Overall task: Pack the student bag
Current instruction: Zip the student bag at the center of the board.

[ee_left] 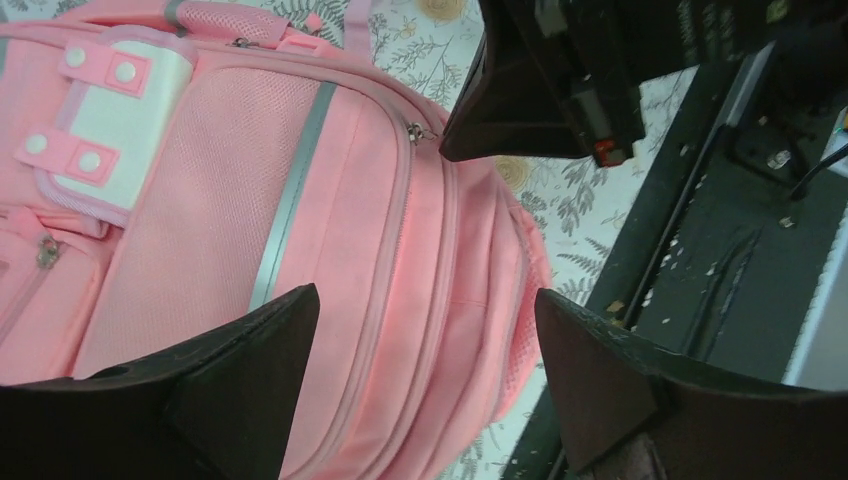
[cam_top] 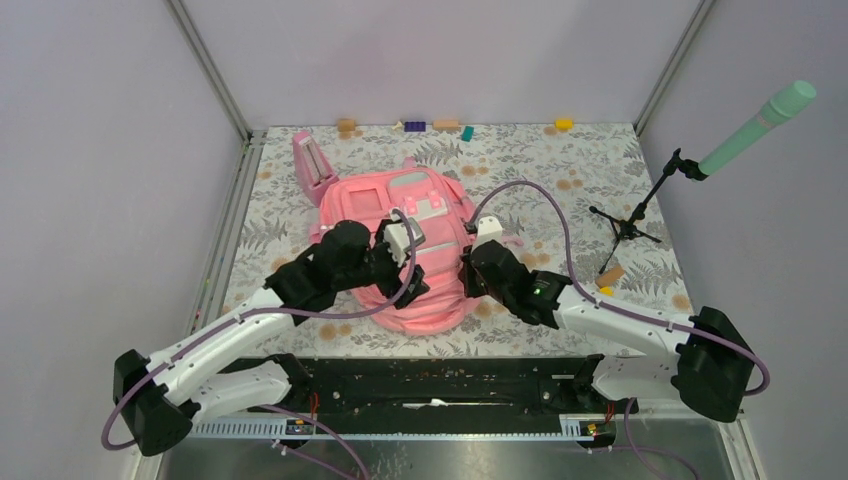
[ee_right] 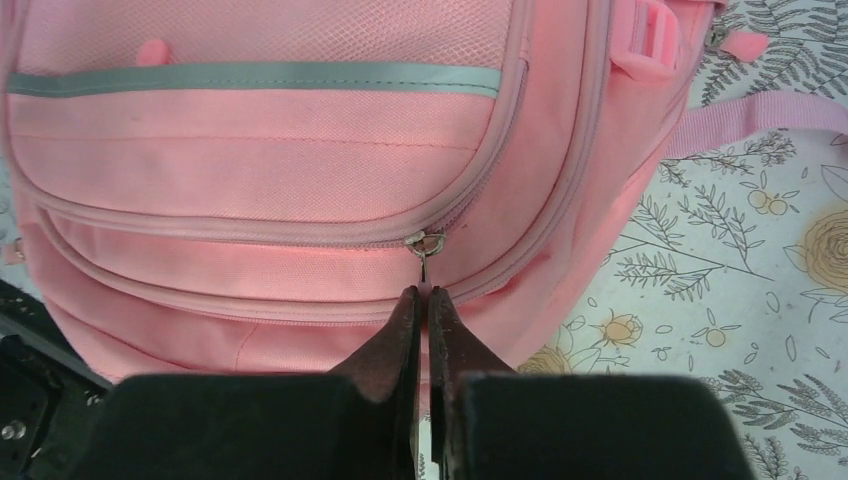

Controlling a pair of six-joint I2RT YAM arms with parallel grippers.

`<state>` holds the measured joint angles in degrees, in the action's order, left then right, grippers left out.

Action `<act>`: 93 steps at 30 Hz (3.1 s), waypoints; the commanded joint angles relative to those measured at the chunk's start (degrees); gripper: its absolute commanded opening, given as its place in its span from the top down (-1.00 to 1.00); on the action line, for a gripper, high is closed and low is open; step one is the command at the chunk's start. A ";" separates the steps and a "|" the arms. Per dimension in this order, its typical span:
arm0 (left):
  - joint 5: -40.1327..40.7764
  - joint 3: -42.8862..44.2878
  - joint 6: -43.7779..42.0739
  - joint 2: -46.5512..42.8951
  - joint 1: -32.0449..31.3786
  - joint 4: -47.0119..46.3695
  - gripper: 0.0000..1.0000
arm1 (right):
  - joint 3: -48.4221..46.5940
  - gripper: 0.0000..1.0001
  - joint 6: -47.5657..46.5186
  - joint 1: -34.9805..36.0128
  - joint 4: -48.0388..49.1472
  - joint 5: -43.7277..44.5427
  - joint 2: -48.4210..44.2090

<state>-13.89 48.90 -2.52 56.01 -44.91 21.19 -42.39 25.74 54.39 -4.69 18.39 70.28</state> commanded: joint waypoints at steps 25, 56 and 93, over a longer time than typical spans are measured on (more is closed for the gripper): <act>10.74 2.67 -14.61 20.35 -9.49 -17.67 0.00 | 6.85 1.00 4.58 -0.16 2.70 -6.35 -10.35; 8.10 2.36 -12.25 20.34 -10.38 -17.27 1.00 | 12.20 0.59 3.06 -0.16 16.67 -4.65 -2.82; 8.65 -2.36 -10.61 7.15 -10.55 -8.84 1.00 | 10.19 1.00 -1.45 -9.11 6.37 -6.03 -7.08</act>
<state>-4.10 46.22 -13.93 68.14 -55.31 11.03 -30.57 28.88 49.01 9.41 7.40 62.19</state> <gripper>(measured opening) 0.040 0.044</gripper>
